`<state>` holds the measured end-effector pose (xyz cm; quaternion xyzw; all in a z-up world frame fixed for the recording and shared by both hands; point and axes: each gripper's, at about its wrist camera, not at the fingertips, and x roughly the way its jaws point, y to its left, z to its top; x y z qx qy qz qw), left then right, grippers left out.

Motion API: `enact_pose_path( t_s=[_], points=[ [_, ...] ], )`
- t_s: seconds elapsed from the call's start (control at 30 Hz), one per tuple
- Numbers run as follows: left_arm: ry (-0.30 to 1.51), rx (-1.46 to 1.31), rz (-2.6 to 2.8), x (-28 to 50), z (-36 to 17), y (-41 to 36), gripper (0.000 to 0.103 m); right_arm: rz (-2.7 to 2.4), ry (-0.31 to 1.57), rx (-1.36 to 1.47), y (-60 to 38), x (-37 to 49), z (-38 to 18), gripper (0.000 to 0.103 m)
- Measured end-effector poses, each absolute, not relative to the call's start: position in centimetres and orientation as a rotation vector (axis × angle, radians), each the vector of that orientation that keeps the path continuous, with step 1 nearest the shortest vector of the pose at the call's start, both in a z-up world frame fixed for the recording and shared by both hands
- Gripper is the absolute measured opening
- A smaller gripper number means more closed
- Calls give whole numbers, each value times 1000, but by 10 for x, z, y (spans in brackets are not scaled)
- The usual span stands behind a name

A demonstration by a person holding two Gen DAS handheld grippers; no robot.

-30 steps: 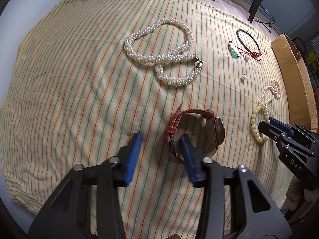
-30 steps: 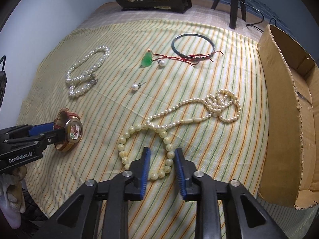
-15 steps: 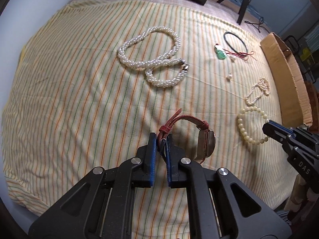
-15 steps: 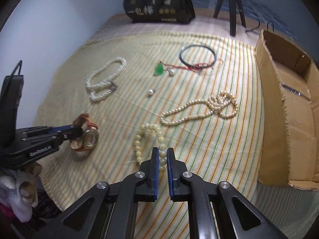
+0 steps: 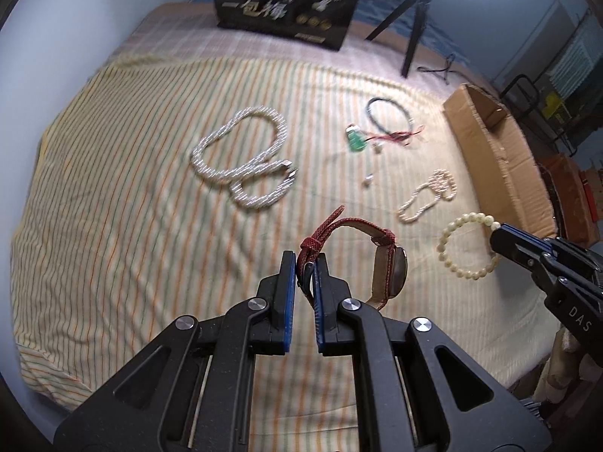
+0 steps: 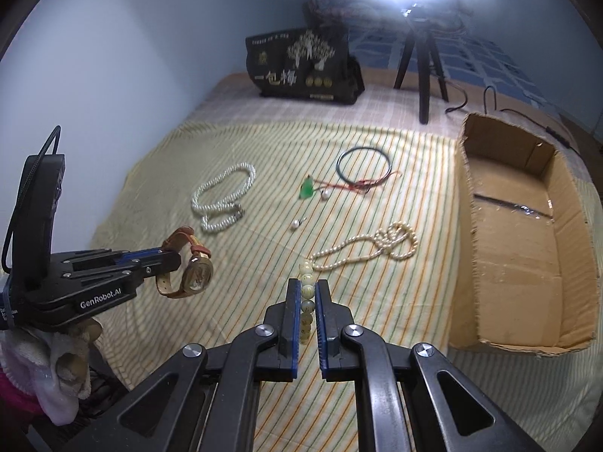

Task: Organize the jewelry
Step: 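Lift the watch with the left gripper while the right gripper carries the bracelet over the box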

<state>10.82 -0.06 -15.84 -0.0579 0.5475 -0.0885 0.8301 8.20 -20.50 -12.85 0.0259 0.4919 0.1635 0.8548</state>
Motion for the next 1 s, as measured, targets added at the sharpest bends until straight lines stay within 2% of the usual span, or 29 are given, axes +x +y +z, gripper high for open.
enact_pose_path(
  t_s=[0.47,1.0],
  points=[
    [1080,-99,-294,114,-127,-64,7,233,915,114,-270,80,-82,5],
    [1030,-50,-408,124,-105,-137,7,60,874,193,-357,101,-67,5]
  ],
)
